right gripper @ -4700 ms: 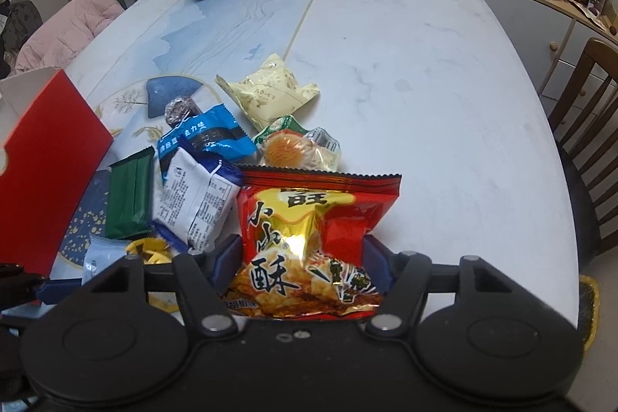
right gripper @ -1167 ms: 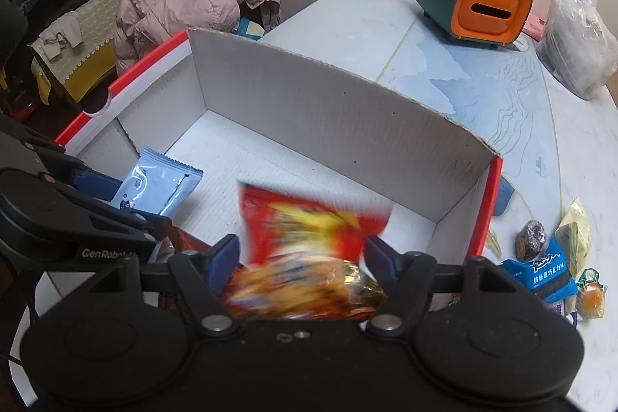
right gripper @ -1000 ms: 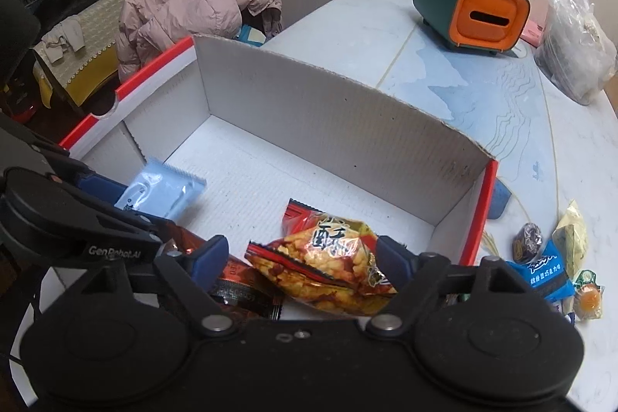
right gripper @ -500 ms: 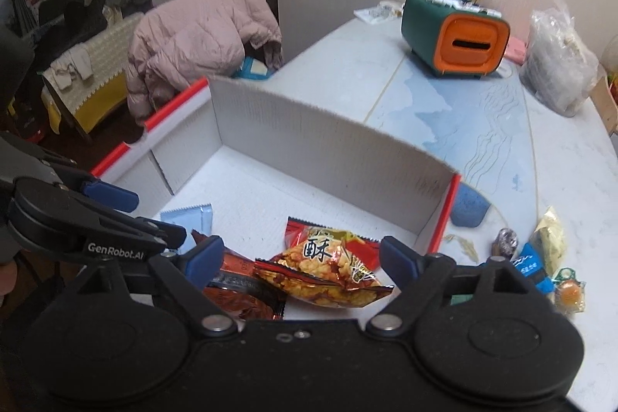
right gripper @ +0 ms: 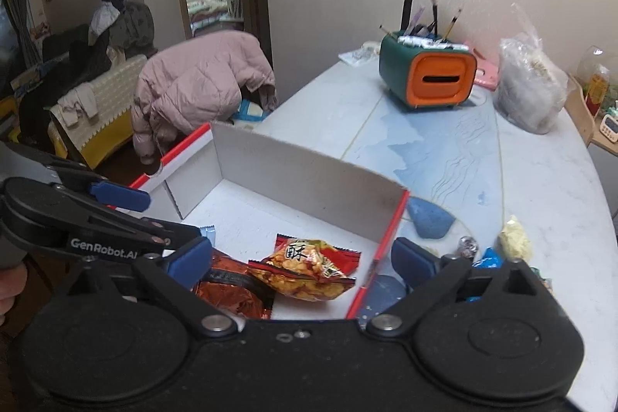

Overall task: Organize snacks
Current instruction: 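Open both grippers to drop the chip bag and sachet in the box, then move both grippers back toward the remaining snack pile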

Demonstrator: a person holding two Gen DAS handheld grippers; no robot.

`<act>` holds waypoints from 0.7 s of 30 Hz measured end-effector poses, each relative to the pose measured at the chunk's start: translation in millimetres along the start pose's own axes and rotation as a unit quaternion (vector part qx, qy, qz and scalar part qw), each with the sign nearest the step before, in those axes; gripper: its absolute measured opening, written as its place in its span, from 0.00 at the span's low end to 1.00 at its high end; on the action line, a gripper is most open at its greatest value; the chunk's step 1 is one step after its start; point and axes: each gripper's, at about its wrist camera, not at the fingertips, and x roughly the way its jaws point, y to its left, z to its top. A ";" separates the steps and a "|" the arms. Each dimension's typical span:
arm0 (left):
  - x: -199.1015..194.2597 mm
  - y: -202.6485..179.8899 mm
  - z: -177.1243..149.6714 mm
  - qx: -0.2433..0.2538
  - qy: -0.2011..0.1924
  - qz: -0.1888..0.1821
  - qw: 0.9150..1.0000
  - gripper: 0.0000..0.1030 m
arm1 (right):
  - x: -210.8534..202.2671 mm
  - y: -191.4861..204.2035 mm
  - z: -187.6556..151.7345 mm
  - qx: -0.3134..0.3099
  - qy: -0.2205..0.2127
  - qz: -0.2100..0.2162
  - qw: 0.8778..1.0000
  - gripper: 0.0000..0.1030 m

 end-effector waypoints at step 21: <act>25.7 -119.6 26.3 0.010 -0.003 -0.062 0.998 0.71 | -69.9 -118.1 -57.2 0.042 -0.017 -0.044 0.998 1.00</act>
